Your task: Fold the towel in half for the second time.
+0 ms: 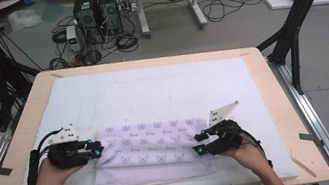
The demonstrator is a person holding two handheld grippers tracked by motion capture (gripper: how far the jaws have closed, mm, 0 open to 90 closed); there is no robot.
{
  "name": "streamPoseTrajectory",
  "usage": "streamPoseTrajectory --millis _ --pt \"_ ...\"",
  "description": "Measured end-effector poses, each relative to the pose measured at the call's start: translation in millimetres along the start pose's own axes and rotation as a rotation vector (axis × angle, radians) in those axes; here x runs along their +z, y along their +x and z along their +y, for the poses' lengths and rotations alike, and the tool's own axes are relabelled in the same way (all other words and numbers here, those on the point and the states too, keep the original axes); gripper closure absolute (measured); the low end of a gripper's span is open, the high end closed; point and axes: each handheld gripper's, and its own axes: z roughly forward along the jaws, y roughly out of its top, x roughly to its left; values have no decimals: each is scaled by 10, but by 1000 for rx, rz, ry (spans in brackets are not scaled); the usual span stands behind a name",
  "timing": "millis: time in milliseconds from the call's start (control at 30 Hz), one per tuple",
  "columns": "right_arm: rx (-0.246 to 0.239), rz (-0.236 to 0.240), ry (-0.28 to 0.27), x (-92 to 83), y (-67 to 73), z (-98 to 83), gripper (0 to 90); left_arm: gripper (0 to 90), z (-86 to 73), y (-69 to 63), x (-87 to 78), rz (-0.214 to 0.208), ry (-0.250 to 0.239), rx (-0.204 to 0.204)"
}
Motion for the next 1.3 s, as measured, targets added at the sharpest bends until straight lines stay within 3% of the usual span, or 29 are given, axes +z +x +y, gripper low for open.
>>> streamPoseTrajectory --millis 67,167,300,433,533,700,800,967,1133,1300 --pt "-7 6 10 38 2 -4 640 857 -32 -9 2 -10 7 5" --pt "-32 30 39 69 27 -6 841 872 -85 -23 -64 -4 1 1" --pt "-69 25 25 19 111 5 849 876 -172 -94 -270 3 -27 -2" --pt "-101 43 -32 -161 269 15 819 867 -262 -276 -509 -15 -49 17" --pt "-110 37 -55 -248 345 38 753 695 -263 -345 -594 -2 -57 28" --pt "-106 15 -55 -210 322 42 693 642 -182 -328 -453 -6 -55 36" --pt "-109 -14 -15 -114 297 -35 679 646 -166 -292 -282 -16 -28 52" --pt "-111 -49 -7 -68 278 -214 668 654 -251 -257 -110 -25 30 59" --pt "-105 -72 63 -50 280 -387 683 656 -425 -268 -54 -9 105 67" --pt "-92 -90 48 -145 283 -435 684 651 -448 -263 -113 -7 86 53"
